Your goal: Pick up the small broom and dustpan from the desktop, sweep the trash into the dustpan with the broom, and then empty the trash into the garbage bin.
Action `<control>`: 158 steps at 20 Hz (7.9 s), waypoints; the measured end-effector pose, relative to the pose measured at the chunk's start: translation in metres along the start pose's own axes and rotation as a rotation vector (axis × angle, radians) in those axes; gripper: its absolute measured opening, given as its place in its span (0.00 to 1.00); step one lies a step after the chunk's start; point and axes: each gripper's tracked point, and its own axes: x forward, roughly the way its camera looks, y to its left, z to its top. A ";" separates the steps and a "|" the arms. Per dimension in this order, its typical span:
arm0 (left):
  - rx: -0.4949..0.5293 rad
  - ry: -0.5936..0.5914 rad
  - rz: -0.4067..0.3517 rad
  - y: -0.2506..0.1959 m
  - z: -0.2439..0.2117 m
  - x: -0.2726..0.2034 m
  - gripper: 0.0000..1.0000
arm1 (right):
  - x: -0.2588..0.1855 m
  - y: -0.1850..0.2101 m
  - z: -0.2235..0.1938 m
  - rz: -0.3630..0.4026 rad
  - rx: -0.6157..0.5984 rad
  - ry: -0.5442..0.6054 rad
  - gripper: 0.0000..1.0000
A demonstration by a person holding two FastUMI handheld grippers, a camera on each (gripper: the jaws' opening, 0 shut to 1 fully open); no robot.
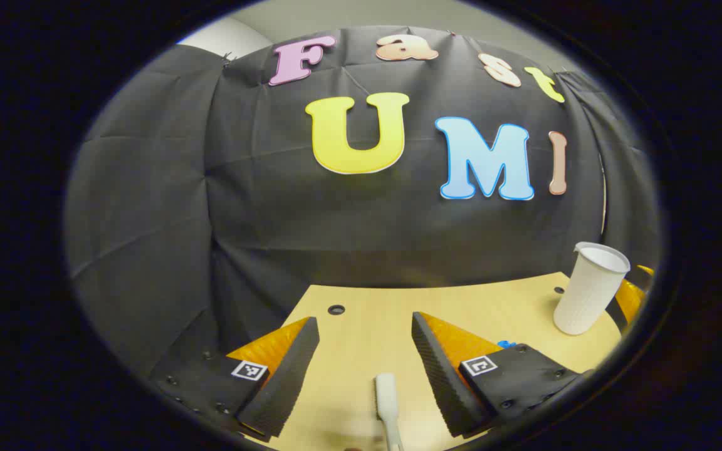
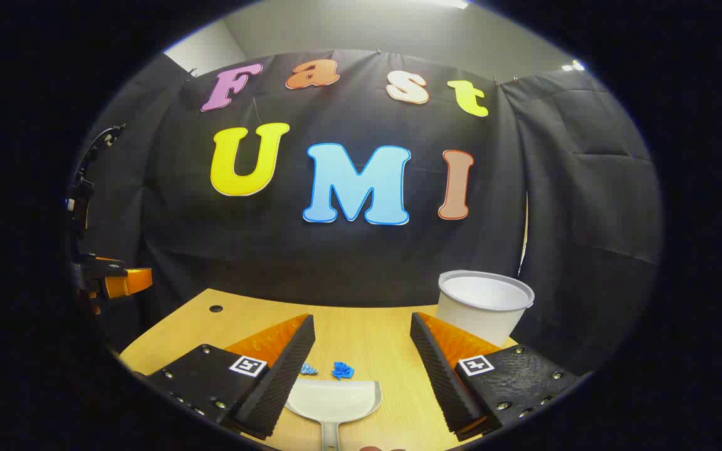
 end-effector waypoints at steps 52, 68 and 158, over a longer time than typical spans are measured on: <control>-0.073 0.813 -0.006 0.039 -0.257 0.074 0.97 | 0.009 0.016 -0.175 0.080 0.027 0.522 0.96; -0.038 0.948 -0.012 0.021 -0.310 0.085 0.75 | -0.009 0.017 -0.242 0.060 0.043 0.758 0.96; 0.535 0.845 -1.086 -0.249 -0.137 0.160 0.52 | -0.011 0.040 -0.289 0.184 -0.005 1.018 0.23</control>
